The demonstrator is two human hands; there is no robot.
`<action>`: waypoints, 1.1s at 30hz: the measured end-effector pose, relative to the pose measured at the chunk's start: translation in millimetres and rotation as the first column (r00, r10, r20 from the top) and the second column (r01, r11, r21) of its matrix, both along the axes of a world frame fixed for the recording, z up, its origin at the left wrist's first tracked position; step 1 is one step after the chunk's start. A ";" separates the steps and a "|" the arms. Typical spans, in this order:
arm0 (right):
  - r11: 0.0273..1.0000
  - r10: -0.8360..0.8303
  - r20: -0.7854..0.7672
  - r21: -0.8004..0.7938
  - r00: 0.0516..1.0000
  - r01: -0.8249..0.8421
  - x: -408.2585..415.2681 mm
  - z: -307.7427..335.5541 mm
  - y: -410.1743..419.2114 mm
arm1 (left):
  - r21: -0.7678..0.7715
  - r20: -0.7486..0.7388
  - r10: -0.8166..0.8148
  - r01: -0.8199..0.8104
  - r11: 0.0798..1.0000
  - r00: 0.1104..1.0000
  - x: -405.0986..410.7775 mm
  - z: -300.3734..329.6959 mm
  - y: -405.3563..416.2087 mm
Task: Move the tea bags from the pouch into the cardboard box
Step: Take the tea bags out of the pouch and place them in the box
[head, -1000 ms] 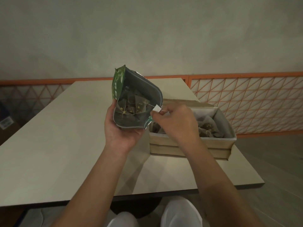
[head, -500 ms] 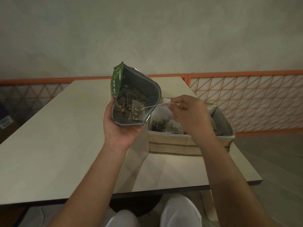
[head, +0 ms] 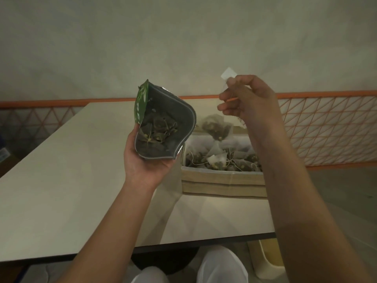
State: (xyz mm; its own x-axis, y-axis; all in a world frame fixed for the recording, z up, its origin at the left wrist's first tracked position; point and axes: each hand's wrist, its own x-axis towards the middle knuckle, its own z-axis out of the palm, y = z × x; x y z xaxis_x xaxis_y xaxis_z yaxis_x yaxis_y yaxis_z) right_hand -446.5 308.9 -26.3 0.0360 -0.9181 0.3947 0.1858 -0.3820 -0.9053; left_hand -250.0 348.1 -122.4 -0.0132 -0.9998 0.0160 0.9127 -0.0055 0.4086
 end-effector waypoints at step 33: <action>0.951 -0.110 -0.890 0.035 0.442 0.306 -6.2 -83.5 -29.5 | 0.017 -0.011 0.000 0.000 1.000 1.000 -2.0 5.4 5.3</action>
